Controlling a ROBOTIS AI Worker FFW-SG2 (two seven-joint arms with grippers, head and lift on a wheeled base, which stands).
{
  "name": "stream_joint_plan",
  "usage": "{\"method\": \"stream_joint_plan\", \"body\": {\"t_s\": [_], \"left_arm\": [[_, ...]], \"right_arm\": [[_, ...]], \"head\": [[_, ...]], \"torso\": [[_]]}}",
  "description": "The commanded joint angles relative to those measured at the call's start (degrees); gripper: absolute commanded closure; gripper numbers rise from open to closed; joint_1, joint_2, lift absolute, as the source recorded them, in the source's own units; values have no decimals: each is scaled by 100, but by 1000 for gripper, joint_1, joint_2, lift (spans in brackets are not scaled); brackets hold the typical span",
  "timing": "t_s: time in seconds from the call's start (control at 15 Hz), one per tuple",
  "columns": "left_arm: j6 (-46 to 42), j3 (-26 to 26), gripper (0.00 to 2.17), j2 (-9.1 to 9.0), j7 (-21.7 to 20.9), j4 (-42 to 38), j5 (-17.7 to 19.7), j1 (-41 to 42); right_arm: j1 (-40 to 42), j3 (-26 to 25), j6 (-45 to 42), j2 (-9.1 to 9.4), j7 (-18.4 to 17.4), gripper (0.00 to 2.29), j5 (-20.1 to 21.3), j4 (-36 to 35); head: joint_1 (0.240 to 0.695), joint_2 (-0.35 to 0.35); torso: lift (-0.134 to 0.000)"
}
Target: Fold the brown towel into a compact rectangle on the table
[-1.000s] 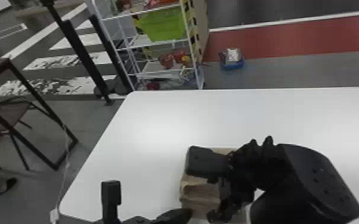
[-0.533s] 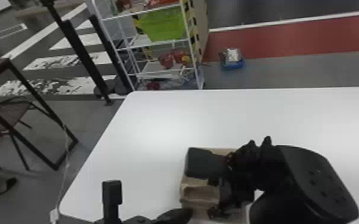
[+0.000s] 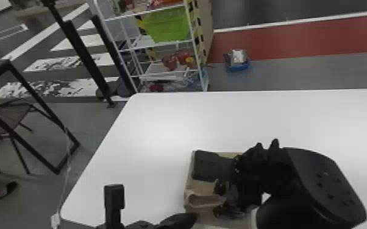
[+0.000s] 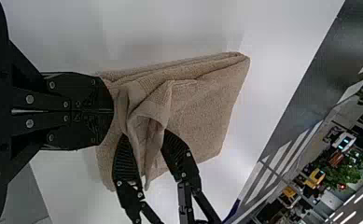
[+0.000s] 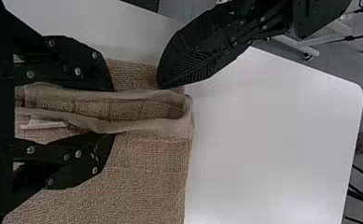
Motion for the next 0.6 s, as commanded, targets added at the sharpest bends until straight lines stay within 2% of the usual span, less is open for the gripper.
{"method": "stream_joint_plan", "body": {"t_s": [0.0, 0.13, 0.53], "left_arm": [[0, -3, 1794, -15, 7, 0, 0, 0], [0, -3, 1794, -15, -2, 0, 0, 0], [18, -3, 1794, -15, 7, -18, 0, 9]], "right_arm": [[18, -41, 13, 5, 19, 1139, -1, -113], [35, -67, 31, 5, 19, 1295, -1, -236], [88, -357, 189, -35, 19, 1298, -54, -939]], "head": [[695, 350], [695, 350], [695, 350]], "torso": [[-123], [-123], [-123]]}}
